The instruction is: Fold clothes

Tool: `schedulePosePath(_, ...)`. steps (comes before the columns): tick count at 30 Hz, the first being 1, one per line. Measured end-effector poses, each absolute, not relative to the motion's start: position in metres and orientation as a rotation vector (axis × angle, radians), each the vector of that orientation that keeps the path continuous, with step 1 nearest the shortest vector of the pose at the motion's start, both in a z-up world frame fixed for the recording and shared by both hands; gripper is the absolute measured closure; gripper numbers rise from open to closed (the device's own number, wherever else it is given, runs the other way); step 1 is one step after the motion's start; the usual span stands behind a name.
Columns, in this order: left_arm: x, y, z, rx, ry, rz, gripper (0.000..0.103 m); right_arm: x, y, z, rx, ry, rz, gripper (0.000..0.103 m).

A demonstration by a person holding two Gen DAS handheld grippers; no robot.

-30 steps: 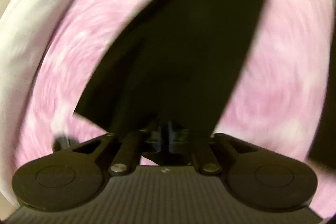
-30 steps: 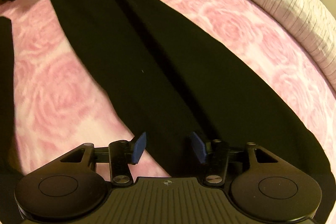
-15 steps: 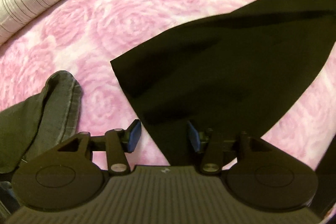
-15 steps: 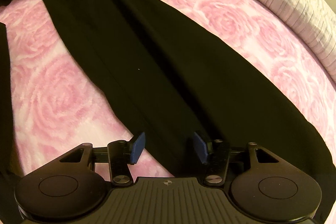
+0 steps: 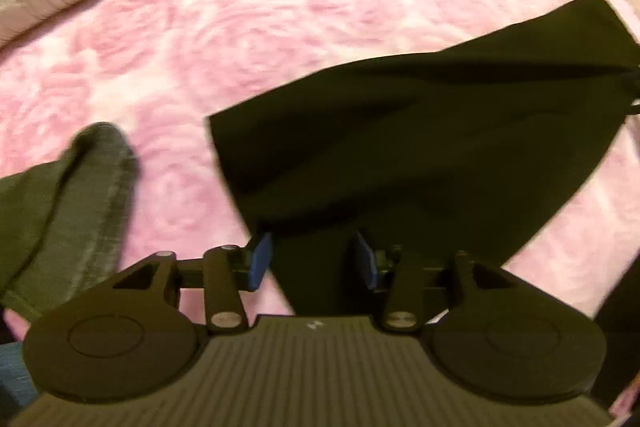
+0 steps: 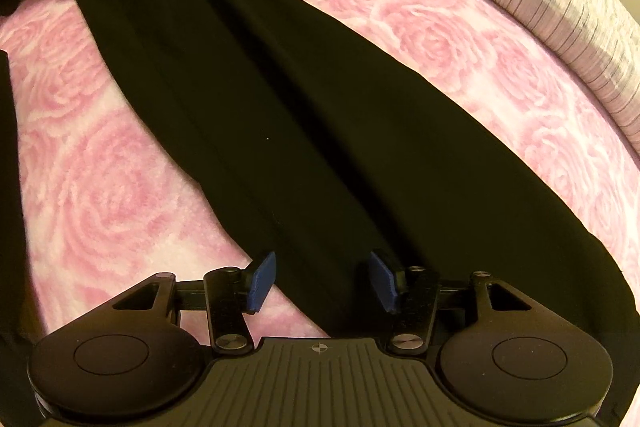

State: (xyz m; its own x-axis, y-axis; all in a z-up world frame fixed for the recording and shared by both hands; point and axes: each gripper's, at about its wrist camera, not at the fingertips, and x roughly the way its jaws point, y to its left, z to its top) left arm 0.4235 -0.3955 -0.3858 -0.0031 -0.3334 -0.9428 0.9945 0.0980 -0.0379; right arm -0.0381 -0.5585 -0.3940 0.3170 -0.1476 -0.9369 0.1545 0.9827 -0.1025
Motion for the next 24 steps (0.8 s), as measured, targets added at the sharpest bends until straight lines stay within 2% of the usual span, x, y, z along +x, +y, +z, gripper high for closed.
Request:
schedulePosePath(10,0.44,-0.398,-0.387,0.697,1.226,-1.357,0.056,-0.04,-0.553,-0.394,0.0,1.239,-0.199,0.047)
schedulePosePath(11,0.439,-0.397,-0.387,0.689,1.246,-1.374,0.059,-0.04,-0.552,-0.393,-0.002,1.237,-0.196,0.047)
schedulePosePath(13,0.435,-0.396,-0.387,0.709,1.258,-1.409,0.076,-0.04,-0.551,-0.393,-0.008,1.235,-0.192,0.047)
schedulePosePath(15,0.428,-0.397,-0.386,0.754,1.25,-1.411,0.081,-0.039,-0.551,-0.393,-0.014,1.236,-0.19,0.047)
schedulePosePath(16,0.424,-0.396,-0.384,0.777,1.239,-1.397,0.092,-0.039,-0.552,-0.393,-0.013,1.237,-0.193,0.047)
schedulePosePath(19,0.412,-0.391,-0.371,0.837,1.202,-1.386,0.097,-0.039,-0.554,-0.393,-0.007,1.239,-0.202,0.047)
schedulePosePath(24,0.396,-0.367,-0.341,0.957,1.132,-1.343,0.099,-0.044,-0.552,-0.389,-0.003,1.238,-0.192,0.046)
